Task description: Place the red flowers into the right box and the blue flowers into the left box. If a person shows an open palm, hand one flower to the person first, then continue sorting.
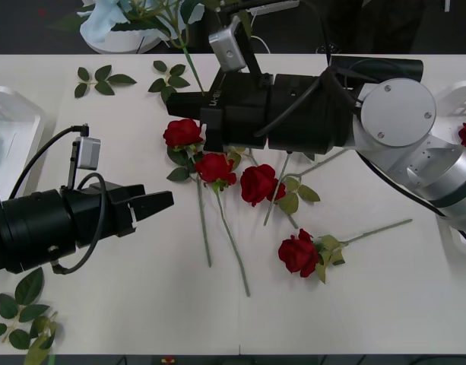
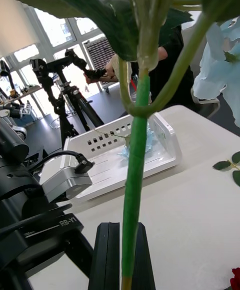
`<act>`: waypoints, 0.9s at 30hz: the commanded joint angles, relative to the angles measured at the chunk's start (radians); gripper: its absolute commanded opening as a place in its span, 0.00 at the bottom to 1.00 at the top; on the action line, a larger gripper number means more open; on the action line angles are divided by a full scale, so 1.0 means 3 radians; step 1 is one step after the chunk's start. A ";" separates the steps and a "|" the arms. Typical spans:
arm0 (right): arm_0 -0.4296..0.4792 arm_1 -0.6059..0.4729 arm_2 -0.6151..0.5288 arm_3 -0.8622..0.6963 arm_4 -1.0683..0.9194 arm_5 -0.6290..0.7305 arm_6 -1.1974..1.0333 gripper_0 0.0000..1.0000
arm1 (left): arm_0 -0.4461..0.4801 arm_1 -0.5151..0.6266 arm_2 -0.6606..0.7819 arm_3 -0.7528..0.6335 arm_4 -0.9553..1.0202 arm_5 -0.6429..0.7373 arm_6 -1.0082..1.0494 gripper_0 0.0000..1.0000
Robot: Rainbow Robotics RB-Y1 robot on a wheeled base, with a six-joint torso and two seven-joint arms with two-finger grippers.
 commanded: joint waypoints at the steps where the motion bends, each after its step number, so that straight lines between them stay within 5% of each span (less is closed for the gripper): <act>1: -0.0127 0.0184 0.0105 -0.0063 0.0084 -0.0075 -0.0142 0.00 | 0.0068 -0.0296 -0.0221 -0.0179 0.0123 -0.0338 -0.0330 1.00; 7: -0.0152 0.0235 0.0182 -0.0063 0.0237 -0.0126 -0.0418 0.00 | 0.0032 -0.0337 -0.0625 -0.0179 0.0301 -0.0880 -0.0754 1.00; 27: -0.0193 0.0245 0.0243 -0.0063 0.0580 -0.0126 -0.0771 0.00 | -0.0076 -0.0858 -0.0763 0.0143 0.0619 -0.1263 -0.1102 1.00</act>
